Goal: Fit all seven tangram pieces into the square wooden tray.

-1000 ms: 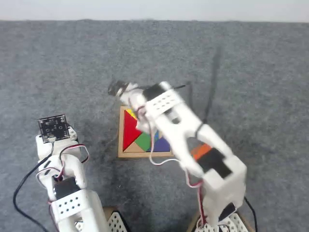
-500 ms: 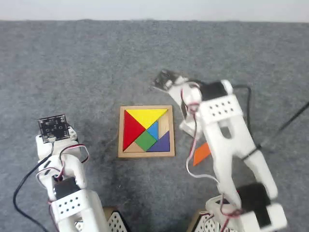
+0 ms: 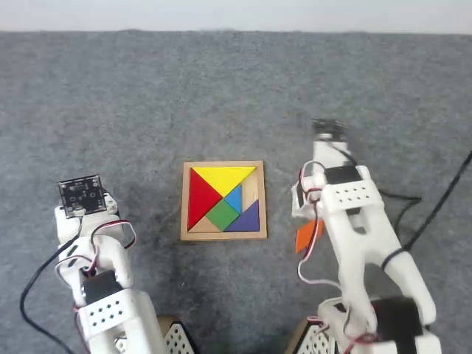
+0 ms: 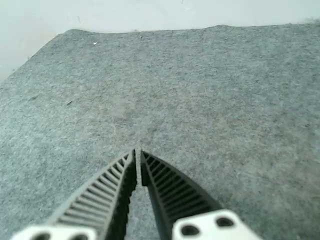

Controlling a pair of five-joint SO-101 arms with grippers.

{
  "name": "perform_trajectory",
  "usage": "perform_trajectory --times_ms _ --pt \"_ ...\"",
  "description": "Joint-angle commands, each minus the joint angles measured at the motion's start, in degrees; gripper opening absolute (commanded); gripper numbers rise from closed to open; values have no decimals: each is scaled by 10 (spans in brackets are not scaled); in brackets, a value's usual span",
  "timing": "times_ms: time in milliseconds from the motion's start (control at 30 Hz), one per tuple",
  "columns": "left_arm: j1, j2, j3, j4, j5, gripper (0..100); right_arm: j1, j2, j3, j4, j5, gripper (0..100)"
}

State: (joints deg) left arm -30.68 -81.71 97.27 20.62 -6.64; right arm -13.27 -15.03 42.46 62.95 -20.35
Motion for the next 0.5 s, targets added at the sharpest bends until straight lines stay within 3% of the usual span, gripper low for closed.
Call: perform_trajectory --times_ms 0,467 --pt "5 -10 -19 -16 4 15 9 42 -3 -15 -55 235" --pt "5 -10 -19 -16 4 15 1 145 -48 -14 -56 230"
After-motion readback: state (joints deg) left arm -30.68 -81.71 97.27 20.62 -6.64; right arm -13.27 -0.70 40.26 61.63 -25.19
